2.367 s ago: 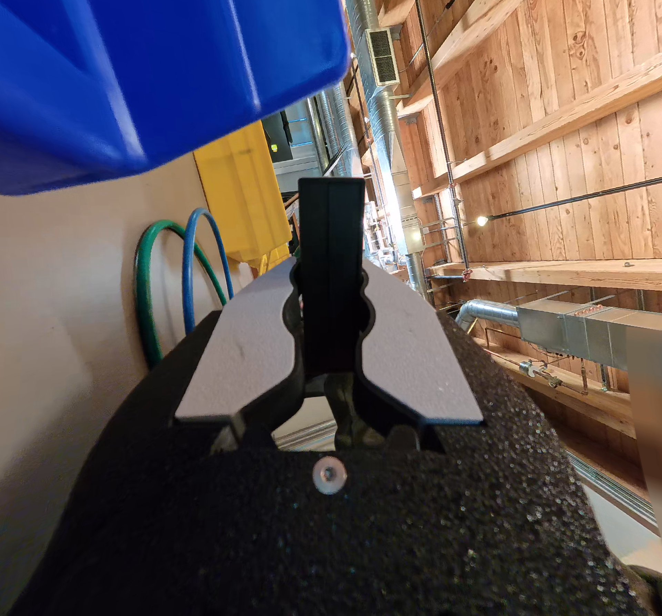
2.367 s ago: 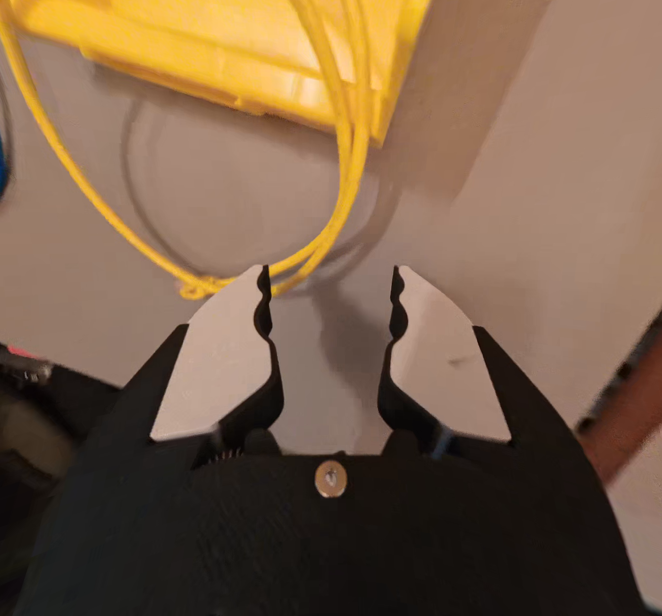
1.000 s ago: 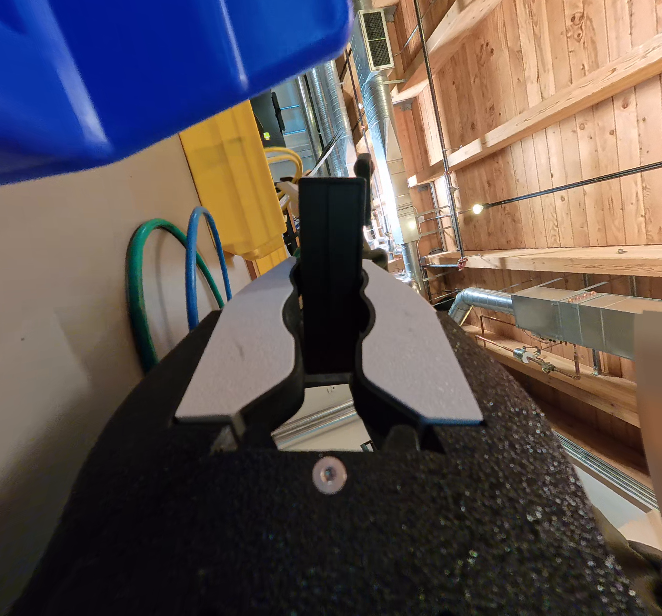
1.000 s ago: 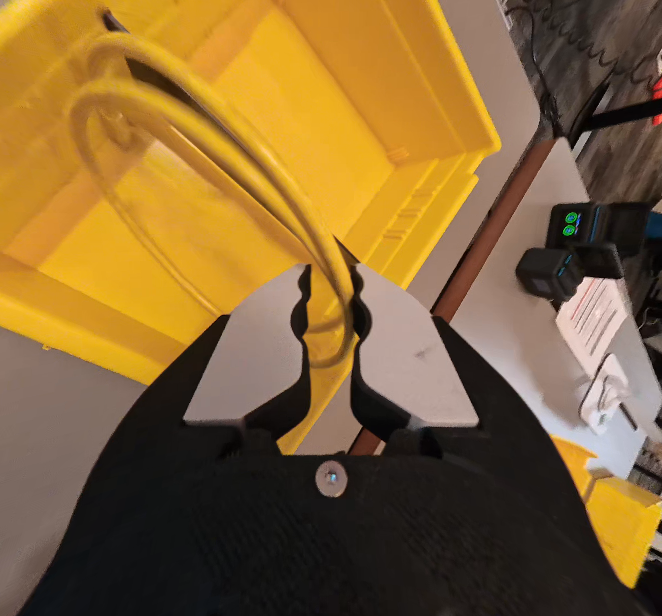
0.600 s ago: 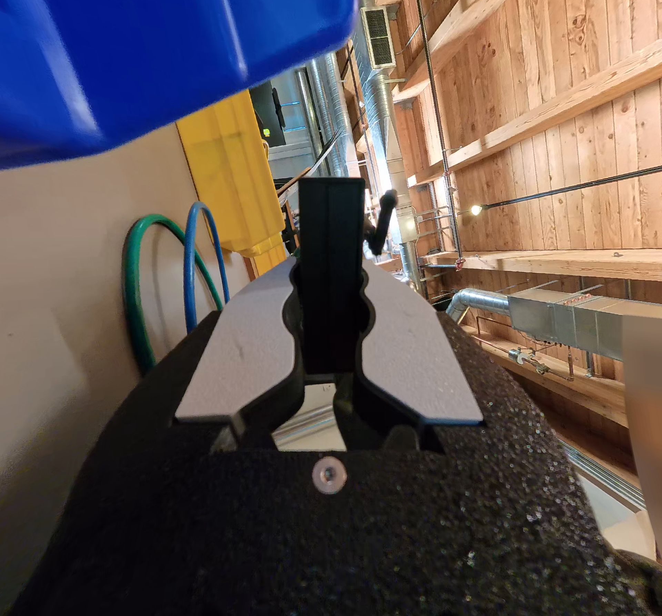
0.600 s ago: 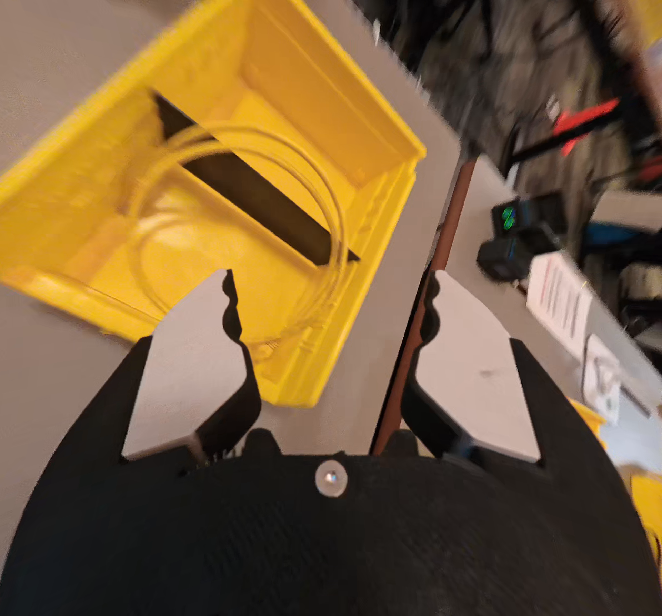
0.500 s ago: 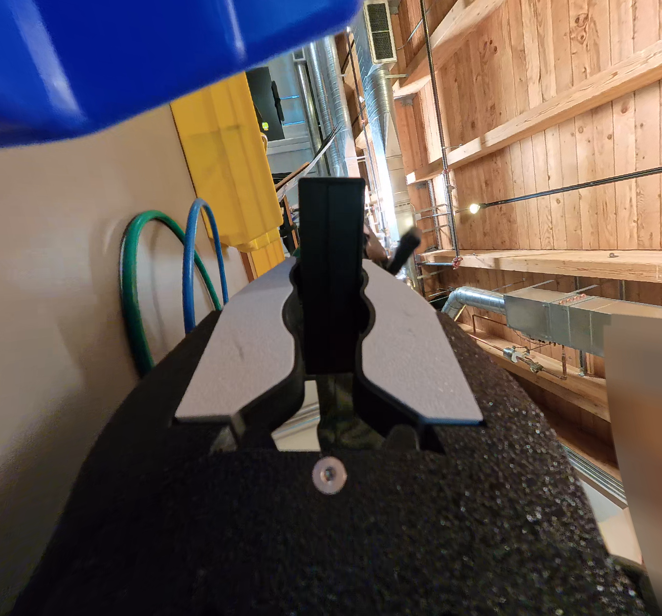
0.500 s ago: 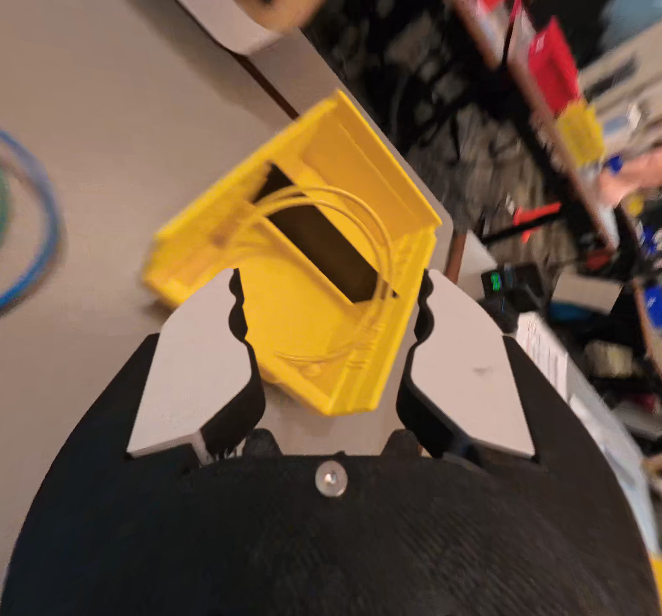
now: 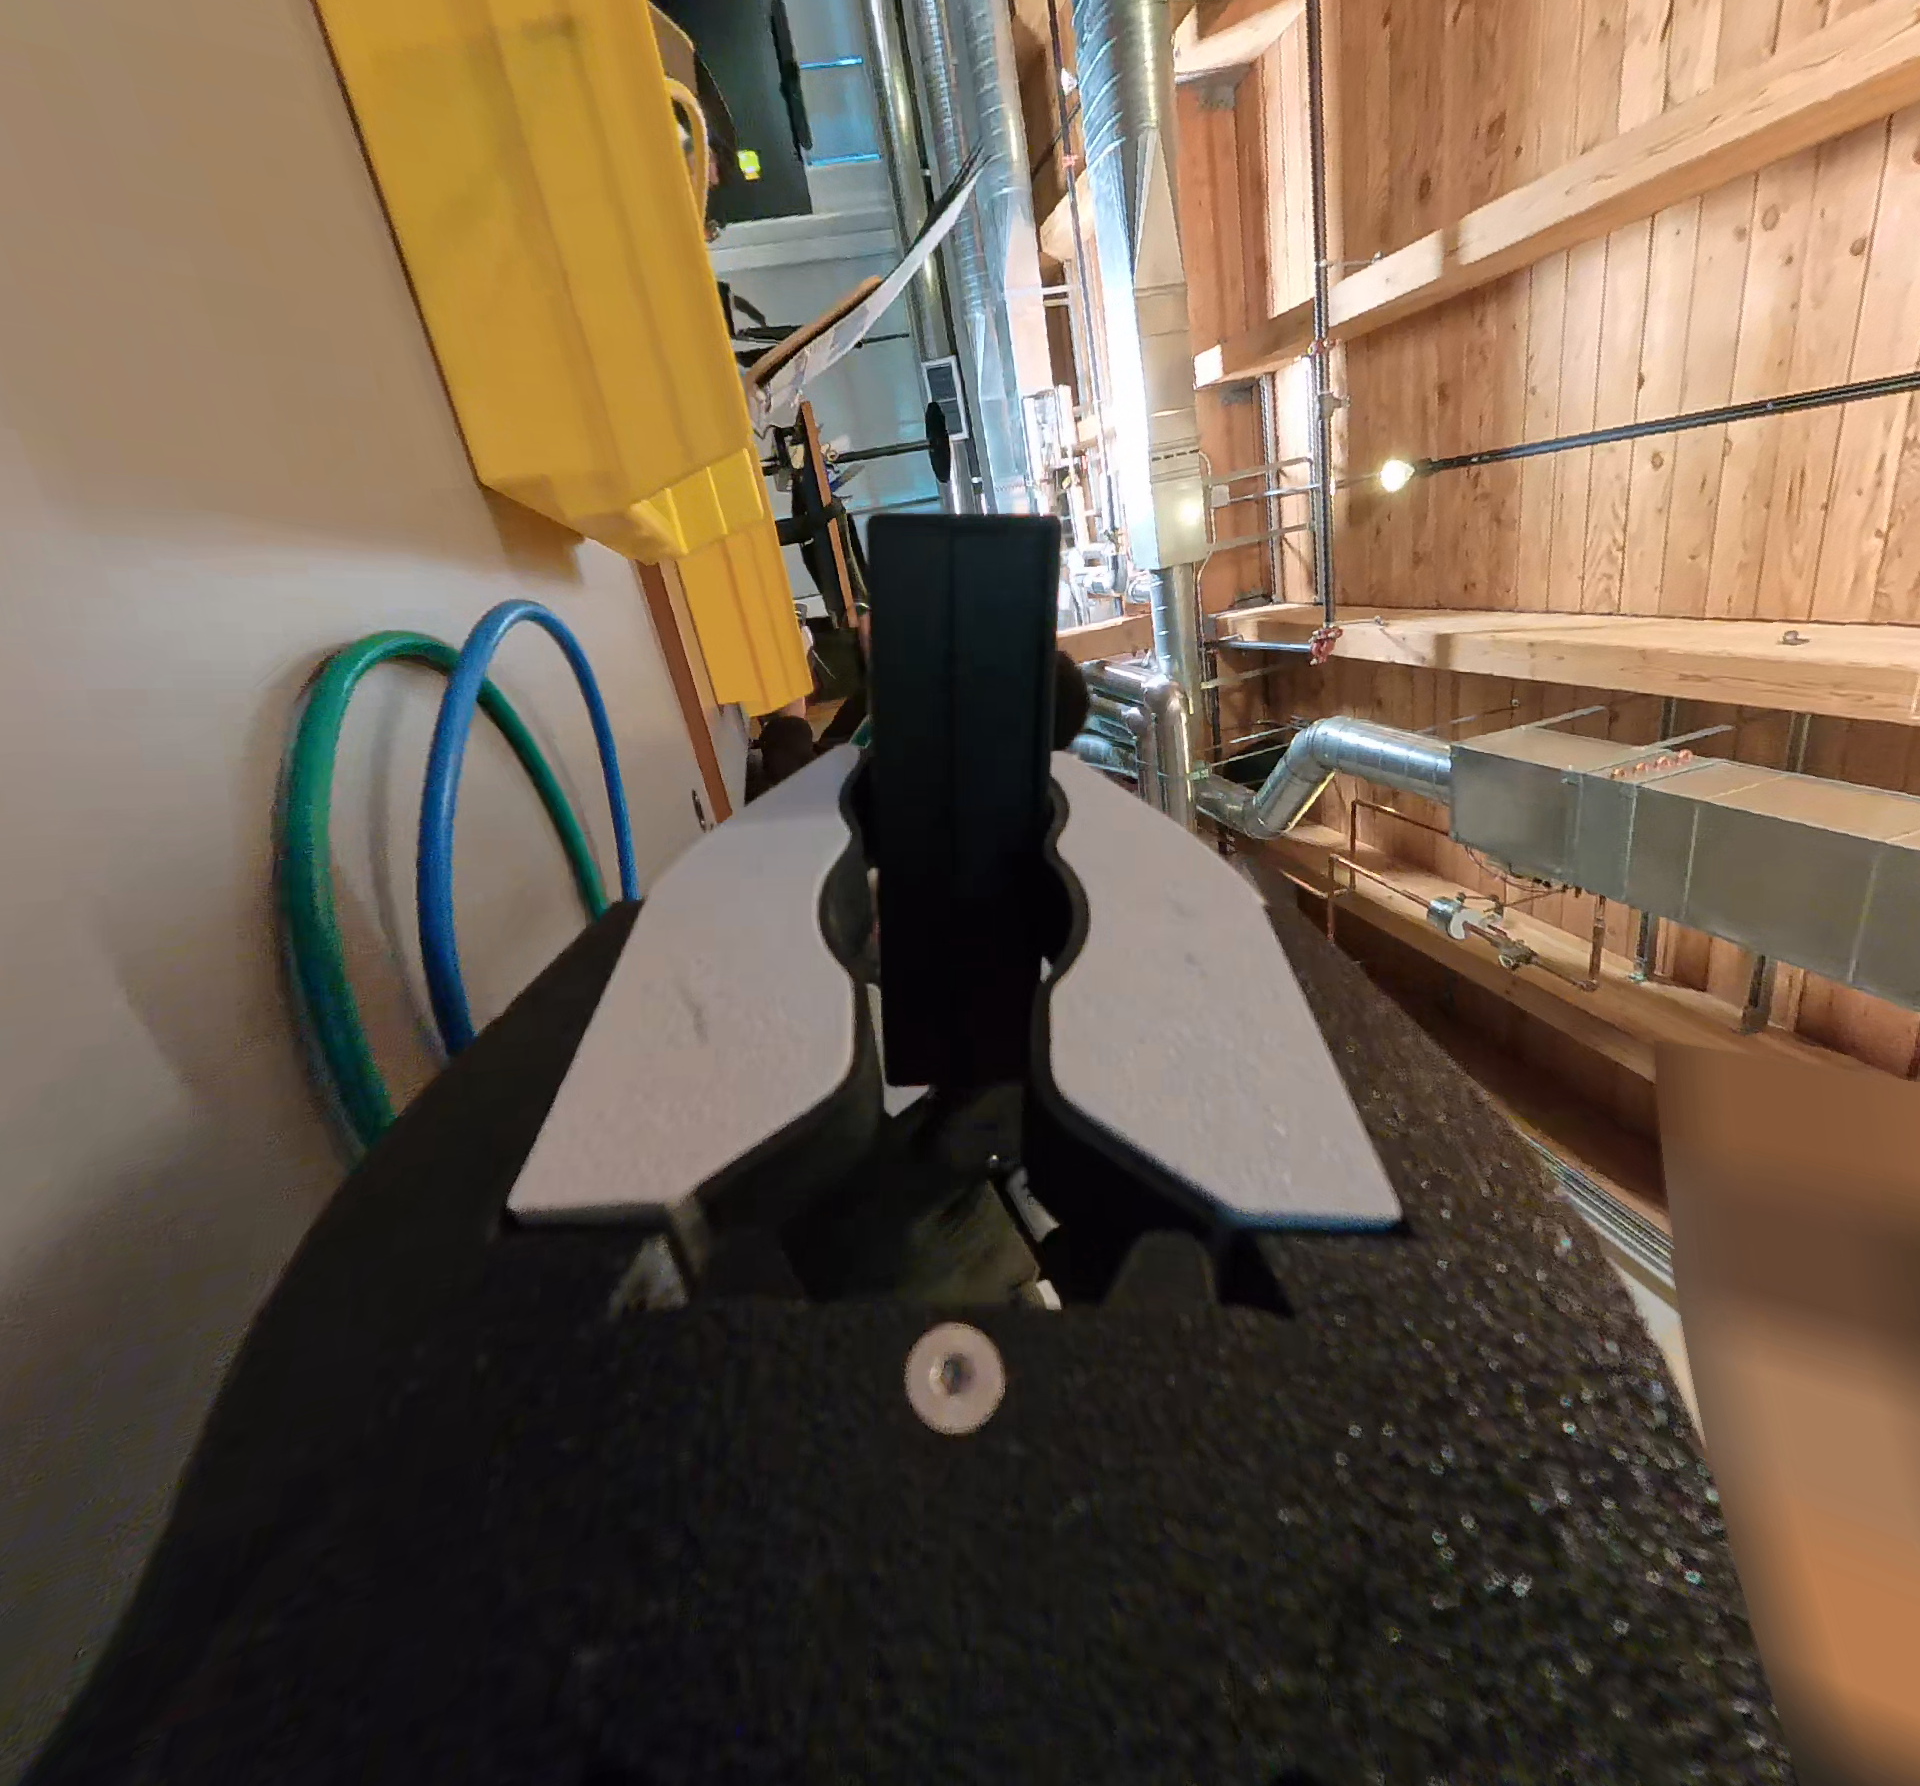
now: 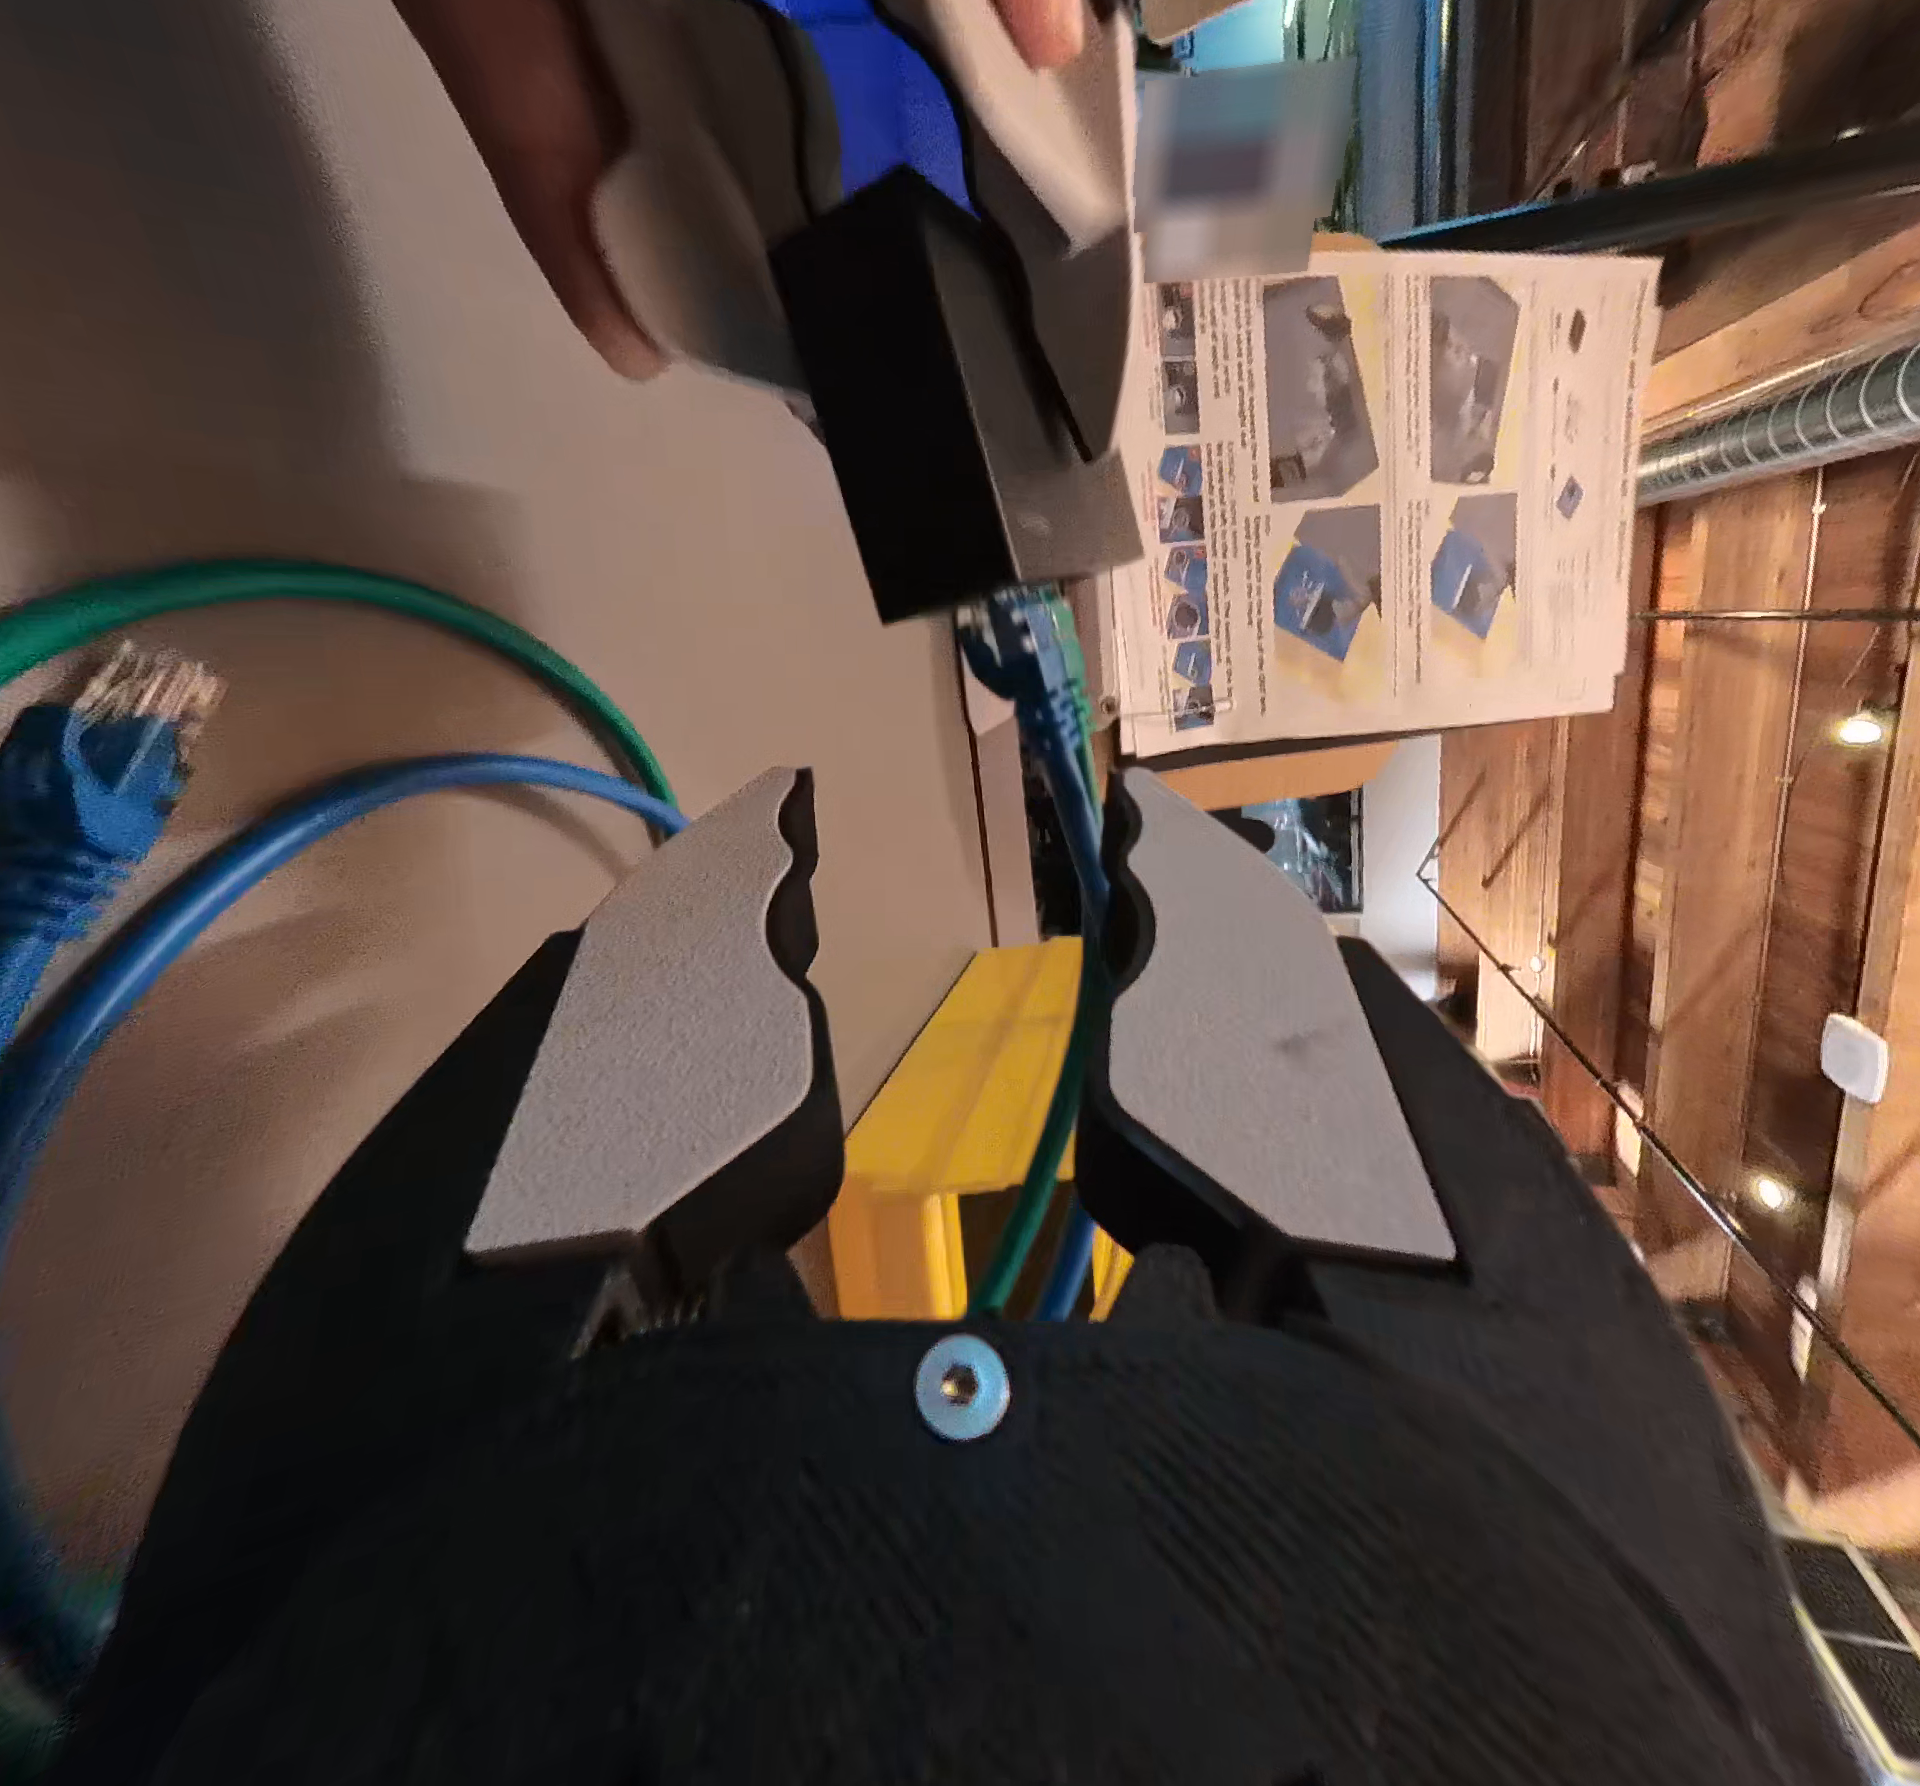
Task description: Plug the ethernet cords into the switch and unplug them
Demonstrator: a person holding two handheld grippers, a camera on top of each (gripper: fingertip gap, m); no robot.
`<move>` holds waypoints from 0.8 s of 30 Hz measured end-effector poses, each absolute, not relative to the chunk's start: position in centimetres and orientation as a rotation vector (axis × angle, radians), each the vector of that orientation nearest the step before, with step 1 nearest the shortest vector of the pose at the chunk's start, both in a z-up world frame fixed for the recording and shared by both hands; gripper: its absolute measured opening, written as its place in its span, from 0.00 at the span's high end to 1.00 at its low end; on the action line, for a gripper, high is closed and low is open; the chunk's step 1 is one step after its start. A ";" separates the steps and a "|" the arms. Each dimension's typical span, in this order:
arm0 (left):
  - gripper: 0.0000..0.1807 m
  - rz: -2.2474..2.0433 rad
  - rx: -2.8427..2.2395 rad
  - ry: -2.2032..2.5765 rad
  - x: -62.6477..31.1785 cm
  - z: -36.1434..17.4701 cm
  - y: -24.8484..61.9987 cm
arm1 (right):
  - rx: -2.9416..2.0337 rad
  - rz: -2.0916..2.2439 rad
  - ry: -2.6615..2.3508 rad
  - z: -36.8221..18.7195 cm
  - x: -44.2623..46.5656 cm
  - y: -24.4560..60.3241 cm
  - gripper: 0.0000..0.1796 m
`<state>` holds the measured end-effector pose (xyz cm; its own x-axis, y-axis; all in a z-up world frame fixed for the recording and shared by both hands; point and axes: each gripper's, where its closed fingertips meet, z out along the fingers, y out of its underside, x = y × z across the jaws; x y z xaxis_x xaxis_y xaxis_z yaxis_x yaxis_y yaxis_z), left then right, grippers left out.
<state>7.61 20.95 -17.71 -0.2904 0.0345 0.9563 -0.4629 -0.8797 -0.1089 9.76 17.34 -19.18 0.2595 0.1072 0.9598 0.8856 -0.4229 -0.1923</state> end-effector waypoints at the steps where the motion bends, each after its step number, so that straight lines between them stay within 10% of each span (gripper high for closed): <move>1: 0.85 2.234 1.635 -0.529 7.5 -17.5 20.9 | -1.731 -1.235 -0.929 -19.1 9.6 17.7 0.73; 24: 0.85 2.199 1.629 -0.407 7.5 -18.4 22.3 | -1.569 -1.333 -1.147 -18.8 8.3 20.9 0.91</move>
